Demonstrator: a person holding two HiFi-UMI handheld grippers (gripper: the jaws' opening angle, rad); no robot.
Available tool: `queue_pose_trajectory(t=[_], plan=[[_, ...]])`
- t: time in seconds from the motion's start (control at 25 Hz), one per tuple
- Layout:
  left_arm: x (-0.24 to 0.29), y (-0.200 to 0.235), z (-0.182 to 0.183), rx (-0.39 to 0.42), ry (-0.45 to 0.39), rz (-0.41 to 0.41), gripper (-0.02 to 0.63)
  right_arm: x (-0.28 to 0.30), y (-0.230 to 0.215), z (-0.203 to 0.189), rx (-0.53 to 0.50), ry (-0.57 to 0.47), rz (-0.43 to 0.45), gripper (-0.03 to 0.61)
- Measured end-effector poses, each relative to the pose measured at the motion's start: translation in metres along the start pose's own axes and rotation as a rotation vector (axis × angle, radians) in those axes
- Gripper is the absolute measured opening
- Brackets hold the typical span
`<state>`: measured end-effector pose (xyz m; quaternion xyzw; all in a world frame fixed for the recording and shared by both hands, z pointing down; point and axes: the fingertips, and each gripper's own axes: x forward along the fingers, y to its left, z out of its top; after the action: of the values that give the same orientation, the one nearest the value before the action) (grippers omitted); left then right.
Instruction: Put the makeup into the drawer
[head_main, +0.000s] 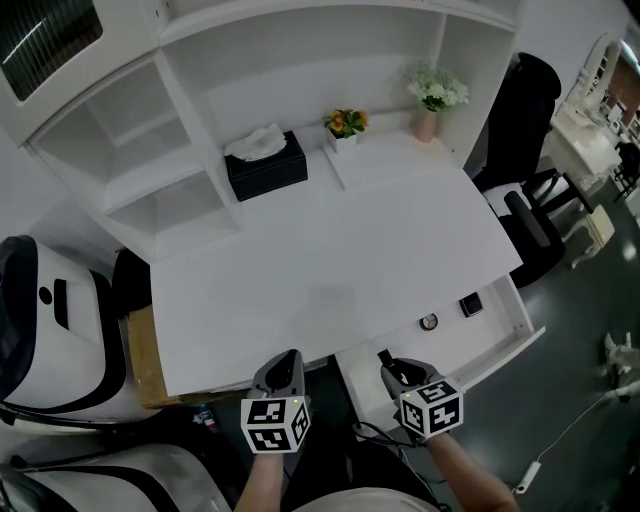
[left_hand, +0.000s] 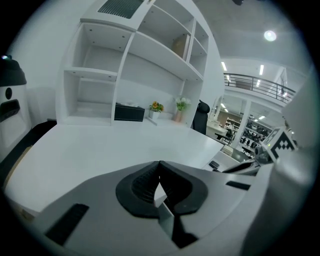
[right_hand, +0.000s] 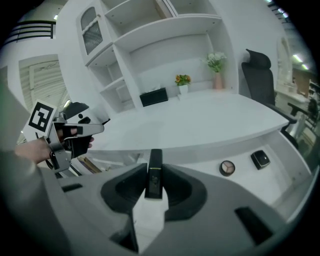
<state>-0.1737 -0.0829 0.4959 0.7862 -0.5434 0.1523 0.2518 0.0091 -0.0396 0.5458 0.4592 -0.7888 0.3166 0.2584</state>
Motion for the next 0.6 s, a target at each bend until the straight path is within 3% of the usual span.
queue_pose_trajectory(t=[0.6], plan=[[0.003, 0.009, -0.019, -0.029, 0.034, 0.065, 0.003, 0.061, -0.058, -0.030, -0.008, 0.179, -0.130, 0.100]])
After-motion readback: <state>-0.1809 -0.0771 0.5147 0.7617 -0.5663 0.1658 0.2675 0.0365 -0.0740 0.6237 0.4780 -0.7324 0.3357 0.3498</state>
